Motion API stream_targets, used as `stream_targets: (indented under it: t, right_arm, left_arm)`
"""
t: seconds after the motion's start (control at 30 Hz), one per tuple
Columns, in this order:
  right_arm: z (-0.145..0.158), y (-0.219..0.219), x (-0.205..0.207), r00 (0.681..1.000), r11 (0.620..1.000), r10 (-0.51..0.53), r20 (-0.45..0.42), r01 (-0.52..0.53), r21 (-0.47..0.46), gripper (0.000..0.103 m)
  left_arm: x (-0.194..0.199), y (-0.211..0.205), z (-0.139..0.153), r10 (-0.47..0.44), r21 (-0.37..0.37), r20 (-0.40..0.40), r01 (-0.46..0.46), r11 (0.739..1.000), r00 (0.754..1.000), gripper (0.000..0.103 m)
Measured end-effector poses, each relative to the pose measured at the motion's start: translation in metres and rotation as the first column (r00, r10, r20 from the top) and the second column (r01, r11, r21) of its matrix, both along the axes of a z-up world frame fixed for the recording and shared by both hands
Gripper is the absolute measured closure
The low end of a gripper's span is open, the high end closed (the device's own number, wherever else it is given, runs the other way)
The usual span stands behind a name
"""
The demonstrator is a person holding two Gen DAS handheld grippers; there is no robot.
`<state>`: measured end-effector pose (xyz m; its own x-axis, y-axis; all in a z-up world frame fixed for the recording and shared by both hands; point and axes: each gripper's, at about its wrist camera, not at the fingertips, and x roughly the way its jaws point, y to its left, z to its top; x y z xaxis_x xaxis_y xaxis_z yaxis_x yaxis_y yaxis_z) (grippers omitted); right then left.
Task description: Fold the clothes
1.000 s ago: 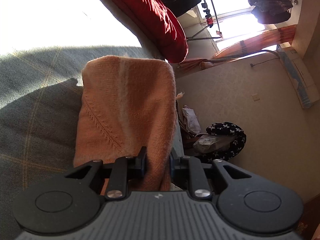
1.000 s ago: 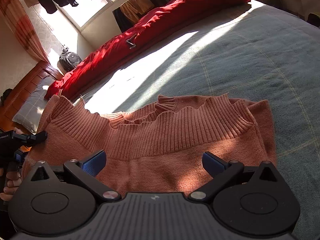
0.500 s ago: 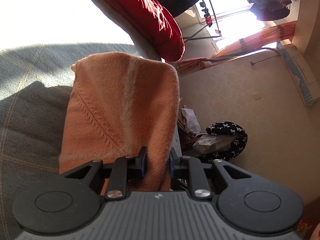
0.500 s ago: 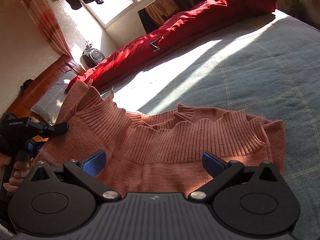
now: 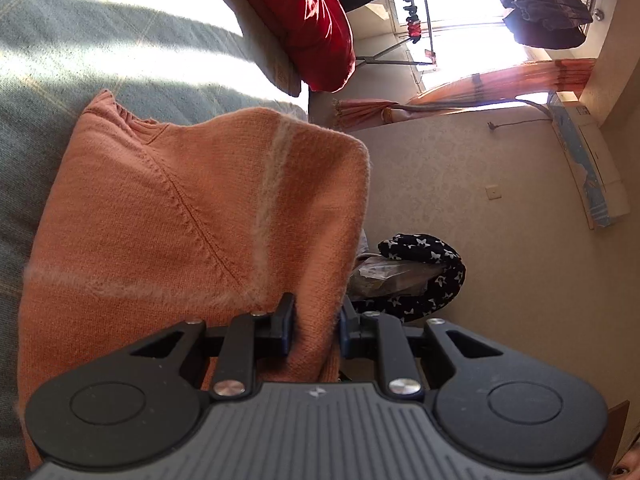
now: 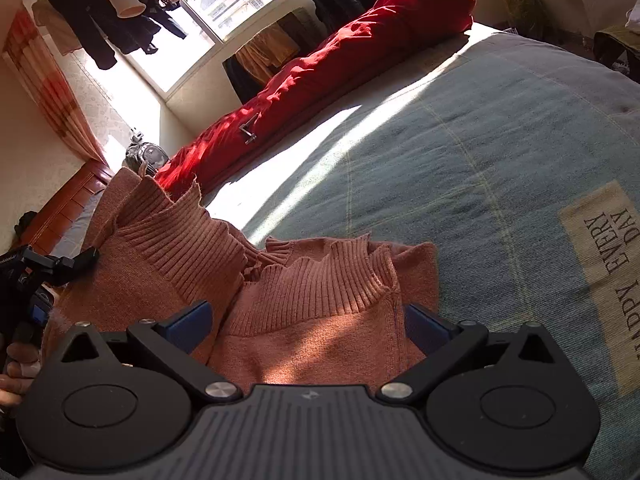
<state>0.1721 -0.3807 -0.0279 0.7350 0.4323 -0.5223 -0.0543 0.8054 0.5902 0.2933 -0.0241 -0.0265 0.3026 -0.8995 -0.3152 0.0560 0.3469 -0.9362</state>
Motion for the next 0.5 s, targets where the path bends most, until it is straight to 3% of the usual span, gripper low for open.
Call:
stream_targets:
  t: [0.5]
  right_arm:
    - [-0.013,-0.04,-0.02,0.995,0.995,-0.096,-0.01,0.096,0.016,0.0]
  left_arm:
    - [0.01,-0.069,-0.037,-0.027,0.092,-0.123,0.038,0.995,0.992,0.084]
